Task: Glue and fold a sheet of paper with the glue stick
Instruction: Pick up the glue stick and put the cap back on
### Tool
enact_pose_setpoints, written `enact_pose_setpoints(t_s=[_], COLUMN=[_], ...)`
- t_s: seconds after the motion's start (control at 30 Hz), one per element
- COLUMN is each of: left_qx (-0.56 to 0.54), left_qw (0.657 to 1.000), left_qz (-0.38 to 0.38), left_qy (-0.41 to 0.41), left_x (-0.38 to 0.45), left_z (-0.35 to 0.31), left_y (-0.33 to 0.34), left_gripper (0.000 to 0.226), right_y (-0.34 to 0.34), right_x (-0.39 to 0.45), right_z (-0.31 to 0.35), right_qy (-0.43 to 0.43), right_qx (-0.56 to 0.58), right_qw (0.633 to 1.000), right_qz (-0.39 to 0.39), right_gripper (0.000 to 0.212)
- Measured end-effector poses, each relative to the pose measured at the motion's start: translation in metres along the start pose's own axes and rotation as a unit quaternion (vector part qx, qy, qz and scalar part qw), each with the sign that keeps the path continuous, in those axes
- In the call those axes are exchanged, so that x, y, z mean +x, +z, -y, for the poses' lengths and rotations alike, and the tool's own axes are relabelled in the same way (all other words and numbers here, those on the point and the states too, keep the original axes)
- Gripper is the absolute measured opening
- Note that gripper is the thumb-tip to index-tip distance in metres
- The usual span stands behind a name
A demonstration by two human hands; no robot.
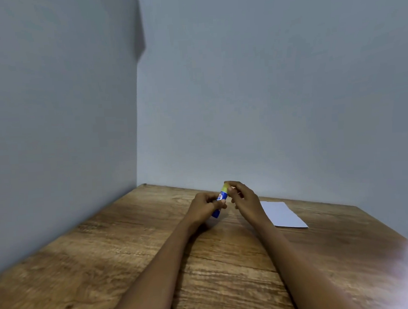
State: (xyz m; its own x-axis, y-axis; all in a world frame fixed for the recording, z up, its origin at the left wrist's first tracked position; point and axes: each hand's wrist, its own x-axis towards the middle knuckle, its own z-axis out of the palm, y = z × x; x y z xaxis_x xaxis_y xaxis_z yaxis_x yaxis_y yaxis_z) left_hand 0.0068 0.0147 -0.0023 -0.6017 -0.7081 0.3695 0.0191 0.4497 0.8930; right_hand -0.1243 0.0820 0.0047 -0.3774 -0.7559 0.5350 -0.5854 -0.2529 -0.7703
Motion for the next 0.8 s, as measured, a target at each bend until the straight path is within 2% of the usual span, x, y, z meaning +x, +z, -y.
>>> enact_pose_setpoints(t_s=[0.1,0.23,0.3,0.33,0.4,0.5,0.57,0.67,0.73,0.8], left_qx=[-0.044,-0.116,-0.128,-0.126,-0.123,-0.129,-0.136,-0.141,-0.141,-0.131], left_qw=[0.999,0.991,0.988,0.988,0.989,0.988,0.987,0.986,0.988,0.990], left_qz=[-0.003,0.026,0.052,0.060,0.062,0.059,0.066,0.070,0.051,0.013], left_qy=[-0.030,-0.057,-0.062,-0.061,-0.061,-0.063,-0.060,-0.049,-0.044,-0.044], left_x=[-0.0010,-0.0038,-0.0048,-0.0049,-0.0043,-0.0029,-0.0020,-0.0008,-0.0002,0.0013], left_z=[-0.0008,-0.0015,-0.0006,0.0003,0.0014,0.0022,0.0019,0.0001,0.0000,0.0009], left_y=[-0.0048,-0.0092,-0.0095,-0.0096,-0.0100,-0.0108,-0.0098,-0.0064,-0.0052,-0.0054], left_gripper=[0.024,0.027,0.026,0.026,0.027,0.026,0.026,0.025,0.021,0.018], right_y=[0.0005,0.0003,-0.0009,-0.0010,0.0004,0.0052,0.0046,0.0027,0.0041,0.0056], right_x=[-0.0009,-0.0060,-0.0075,-0.0075,-0.0076,-0.0094,-0.0100,-0.0075,-0.0062,-0.0057], right_z=[0.0017,-0.0004,-0.0016,-0.0015,-0.0008,0.0024,0.0059,0.0069,0.0037,0.0015], right_qy=[-0.014,0.002,-0.002,-0.012,-0.041,-0.113,-0.148,-0.166,-0.155,-0.093], right_qx=[-0.060,-0.091,-0.134,-0.164,-0.229,-0.301,-0.324,-0.351,-0.345,-0.293], right_qw=[0.997,0.986,0.975,0.970,0.961,0.944,0.933,0.921,0.925,0.949], right_qz=[0.048,0.143,0.176,0.180,0.152,0.070,0.037,0.019,0.022,0.076], right_gripper=[0.039,0.102,0.120,0.121,0.110,0.067,0.054,0.055,0.062,0.090])
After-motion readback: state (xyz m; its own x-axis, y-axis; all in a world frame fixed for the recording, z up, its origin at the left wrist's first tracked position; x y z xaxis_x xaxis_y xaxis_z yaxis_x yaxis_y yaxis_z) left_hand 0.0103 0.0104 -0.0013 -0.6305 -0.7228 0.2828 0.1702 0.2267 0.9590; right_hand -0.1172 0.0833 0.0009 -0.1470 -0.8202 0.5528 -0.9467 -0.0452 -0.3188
